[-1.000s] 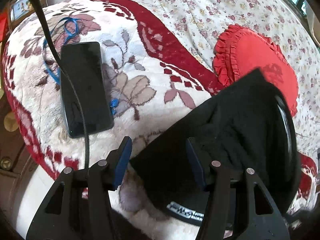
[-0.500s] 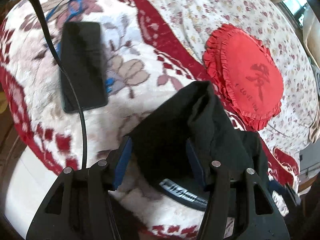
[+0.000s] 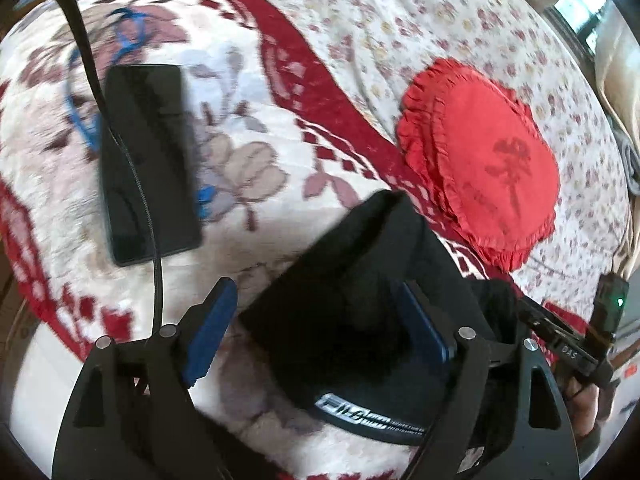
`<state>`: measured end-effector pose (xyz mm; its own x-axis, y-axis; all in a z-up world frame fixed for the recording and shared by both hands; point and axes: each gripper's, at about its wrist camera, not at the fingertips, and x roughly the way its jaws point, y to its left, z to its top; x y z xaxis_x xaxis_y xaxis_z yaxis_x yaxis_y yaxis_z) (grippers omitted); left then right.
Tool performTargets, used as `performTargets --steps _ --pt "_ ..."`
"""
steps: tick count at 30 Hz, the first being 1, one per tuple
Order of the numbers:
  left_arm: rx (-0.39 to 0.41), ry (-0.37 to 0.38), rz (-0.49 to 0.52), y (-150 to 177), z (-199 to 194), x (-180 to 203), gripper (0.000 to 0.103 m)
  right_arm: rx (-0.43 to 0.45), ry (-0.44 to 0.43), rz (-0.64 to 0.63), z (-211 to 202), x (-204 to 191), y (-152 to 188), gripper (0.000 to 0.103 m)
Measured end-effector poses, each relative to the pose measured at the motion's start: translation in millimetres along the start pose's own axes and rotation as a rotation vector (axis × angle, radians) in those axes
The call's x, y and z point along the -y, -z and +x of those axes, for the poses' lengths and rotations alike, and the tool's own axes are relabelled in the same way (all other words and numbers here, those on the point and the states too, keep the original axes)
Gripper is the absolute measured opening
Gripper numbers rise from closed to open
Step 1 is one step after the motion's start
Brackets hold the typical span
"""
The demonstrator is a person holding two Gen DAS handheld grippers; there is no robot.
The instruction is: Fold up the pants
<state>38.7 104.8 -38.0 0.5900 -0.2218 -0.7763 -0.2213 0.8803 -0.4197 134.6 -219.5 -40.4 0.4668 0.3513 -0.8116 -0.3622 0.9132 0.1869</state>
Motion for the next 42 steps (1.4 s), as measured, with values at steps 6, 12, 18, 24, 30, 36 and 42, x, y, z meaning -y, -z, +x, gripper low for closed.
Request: performTargets --steps 6,12,18,24,30,36,42 --pt "0.029 0.004 0.130 5 16 40 0.040 -0.043 0.059 -0.045 33 0 0 0.006" --pt "0.020 0.005 0.155 9 1 30 0.008 0.040 0.085 -0.065 7 1 -9 0.001" --pt "-0.008 -0.097 0.134 27 -2 -1 0.008 0.003 0.107 -0.047 29 1 -12 0.001" --pt "-0.011 -0.158 0.177 31 8 7 0.009 -0.021 0.134 -0.028 43 3 -8 0.005" --pt "0.028 -0.230 0.202 29 -10 16 0.021 0.049 0.098 0.007 -25 8 7 0.036" --pt "0.093 -0.266 0.242 28 -29 33 0.026 0.058 0.003 -0.012 -50 -20 43 0.037" --pt "0.132 -0.244 0.287 33 -43 57 0.043 -0.040 0.005 -0.017 -25 -36 90 0.037"
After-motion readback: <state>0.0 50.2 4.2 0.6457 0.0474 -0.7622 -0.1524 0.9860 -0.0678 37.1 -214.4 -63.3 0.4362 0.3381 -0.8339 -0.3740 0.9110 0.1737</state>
